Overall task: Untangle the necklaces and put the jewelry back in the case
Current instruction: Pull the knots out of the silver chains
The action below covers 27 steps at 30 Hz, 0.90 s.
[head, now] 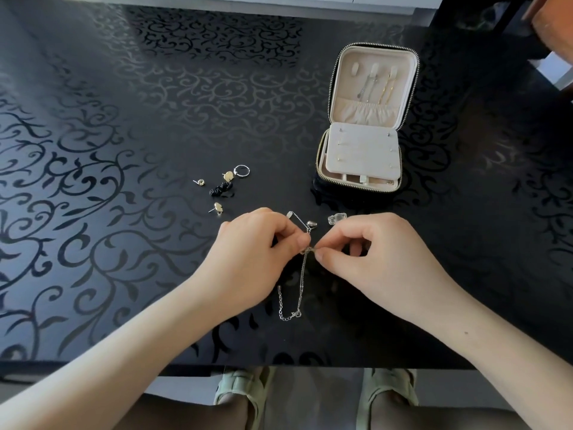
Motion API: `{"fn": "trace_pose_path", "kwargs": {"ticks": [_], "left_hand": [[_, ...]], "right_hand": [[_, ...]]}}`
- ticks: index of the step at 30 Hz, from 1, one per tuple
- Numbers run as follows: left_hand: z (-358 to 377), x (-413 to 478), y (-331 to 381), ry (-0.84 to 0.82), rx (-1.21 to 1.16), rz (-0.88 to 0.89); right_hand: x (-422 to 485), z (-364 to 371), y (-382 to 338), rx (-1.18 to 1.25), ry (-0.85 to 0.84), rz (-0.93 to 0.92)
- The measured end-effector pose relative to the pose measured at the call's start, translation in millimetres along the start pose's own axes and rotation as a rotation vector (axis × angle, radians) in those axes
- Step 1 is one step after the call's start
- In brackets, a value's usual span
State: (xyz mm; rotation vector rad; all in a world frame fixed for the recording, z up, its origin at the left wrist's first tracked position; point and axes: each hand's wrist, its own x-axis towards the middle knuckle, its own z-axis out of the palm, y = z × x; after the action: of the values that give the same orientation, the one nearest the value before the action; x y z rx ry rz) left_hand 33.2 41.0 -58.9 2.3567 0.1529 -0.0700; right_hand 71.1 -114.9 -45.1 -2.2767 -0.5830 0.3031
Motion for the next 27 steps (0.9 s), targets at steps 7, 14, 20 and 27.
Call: {"fn": "trace_pose_path", "kwargs": {"ticks": [7,14,20,27], "left_hand": [[-1.4,-2.3,0.8,-0.013,0.032,-0.018],[-3.4,-3.5,0.5,-0.032,-0.062,-0.042],[-1.3,-4.1,2.2,-0.024,-0.036,0.011],[0.4,-5.8,5.1,0.021,-0.025,0.041]], "right_hand": [[-0.6,-1.3,1.1,0.181,0.057,0.160],[-1.2,1.8,-0.6,0.103,-0.003,0.054],[-0.5,2.5,-1.0,0.074,-0.030,0.029],[-1.4,3.2,-4.0,0.134,-0.018,0.043]]}}
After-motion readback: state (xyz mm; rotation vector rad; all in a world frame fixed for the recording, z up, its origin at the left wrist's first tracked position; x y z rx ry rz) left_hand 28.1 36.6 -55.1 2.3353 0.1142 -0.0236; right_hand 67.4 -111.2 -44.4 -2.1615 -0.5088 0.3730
